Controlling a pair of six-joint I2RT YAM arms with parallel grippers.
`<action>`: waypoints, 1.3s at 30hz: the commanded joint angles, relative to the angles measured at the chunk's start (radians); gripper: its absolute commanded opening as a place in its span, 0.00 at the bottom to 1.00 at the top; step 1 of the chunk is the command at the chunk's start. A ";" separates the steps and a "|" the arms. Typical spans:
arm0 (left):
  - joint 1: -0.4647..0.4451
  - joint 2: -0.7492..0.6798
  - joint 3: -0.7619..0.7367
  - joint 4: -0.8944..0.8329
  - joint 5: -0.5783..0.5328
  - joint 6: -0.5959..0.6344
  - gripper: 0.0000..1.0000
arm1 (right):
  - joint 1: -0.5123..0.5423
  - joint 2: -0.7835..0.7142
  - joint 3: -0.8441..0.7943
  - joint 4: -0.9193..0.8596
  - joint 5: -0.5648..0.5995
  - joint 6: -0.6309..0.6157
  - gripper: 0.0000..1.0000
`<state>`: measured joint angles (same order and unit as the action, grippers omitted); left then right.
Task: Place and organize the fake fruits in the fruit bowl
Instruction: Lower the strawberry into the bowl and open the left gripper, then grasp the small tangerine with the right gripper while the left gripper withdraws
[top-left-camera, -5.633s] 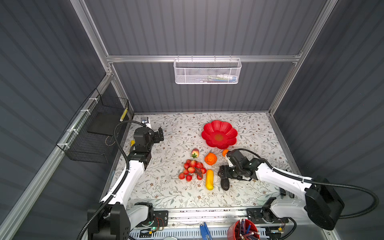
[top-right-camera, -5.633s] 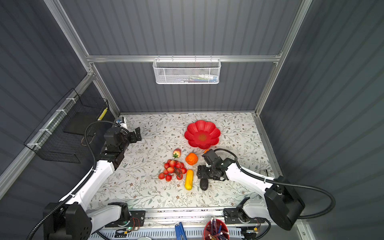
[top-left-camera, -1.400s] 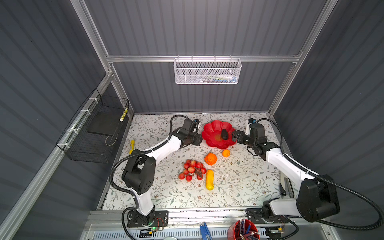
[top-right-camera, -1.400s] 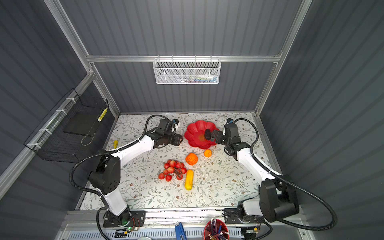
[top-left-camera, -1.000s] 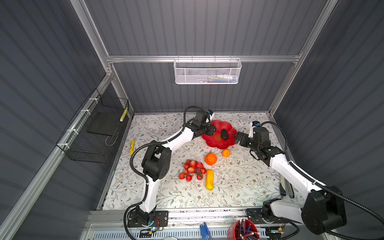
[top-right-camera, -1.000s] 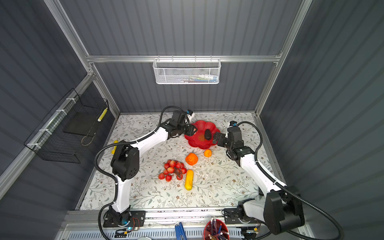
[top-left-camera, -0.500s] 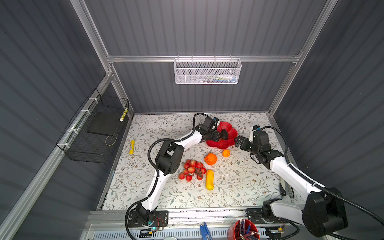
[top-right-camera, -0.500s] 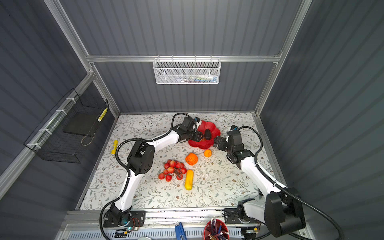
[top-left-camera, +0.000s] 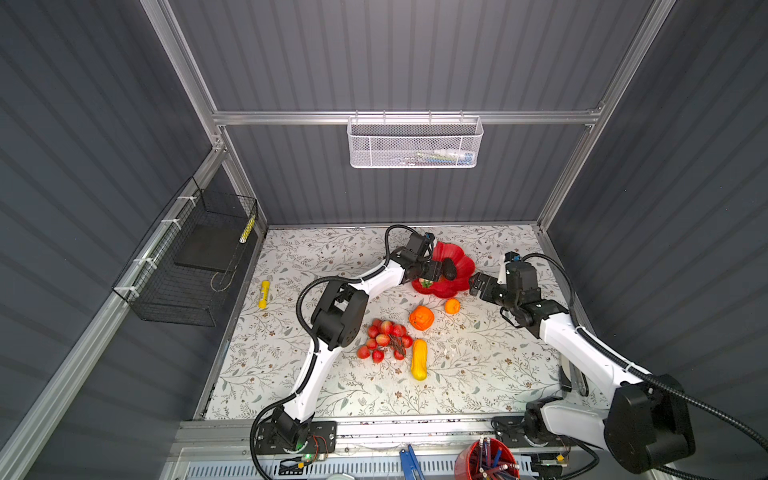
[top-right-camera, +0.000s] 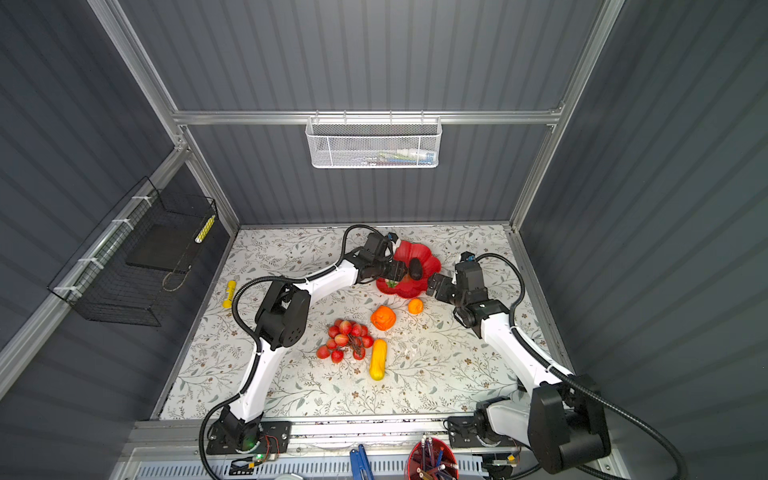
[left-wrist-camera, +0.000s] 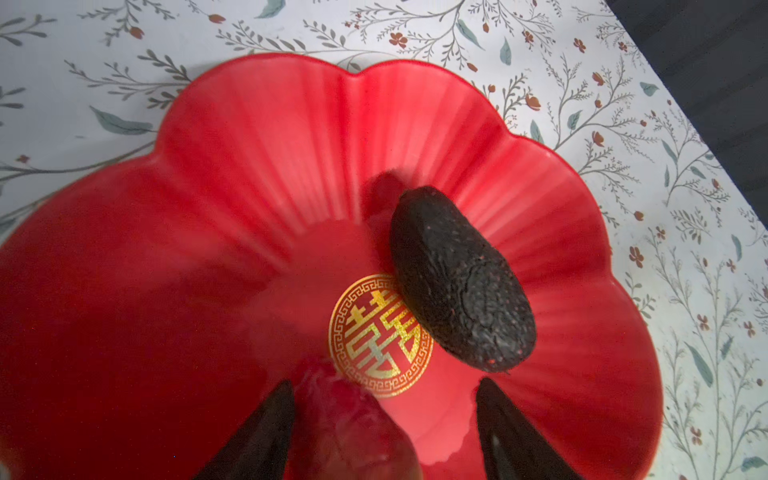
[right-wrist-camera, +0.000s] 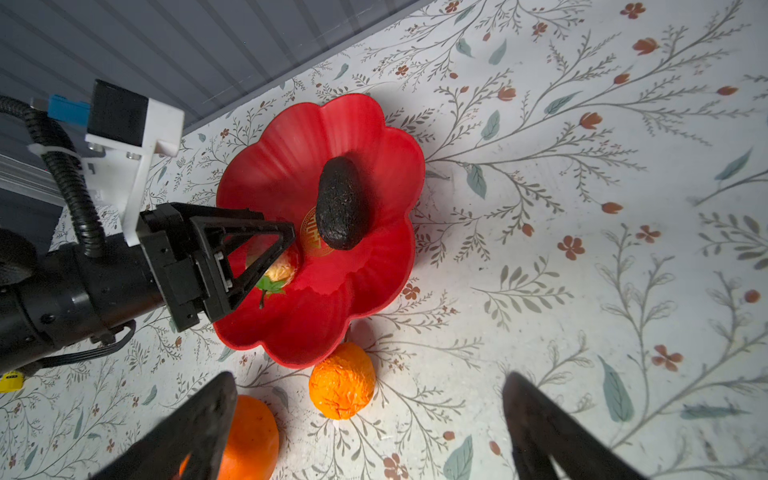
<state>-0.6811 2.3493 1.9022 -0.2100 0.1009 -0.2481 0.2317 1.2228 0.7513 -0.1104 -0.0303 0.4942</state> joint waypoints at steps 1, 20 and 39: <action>-0.003 -0.147 -0.045 0.086 -0.041 0.011 0.73 | 0.003 0.013 -0.050 -0.026 -0.046 0.011 0.95; 0.042 -0.744 -0.676 0.287 -0.303 -0.063 0.99 | 0.148 0.289 -0.087 0.159 -0.070 0.085 0.78; 0.045 -1.125 -1.004 0.211 -0.574 -0.124 1.00 | 0.161 0.417 -0.022 0.186 -0.028 0.095 0.46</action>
<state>-0.6395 1.2465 0.9211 0.0223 -0.4286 -0.3553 0.3847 1.6482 0.7406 0.0925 -0.0746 0.5827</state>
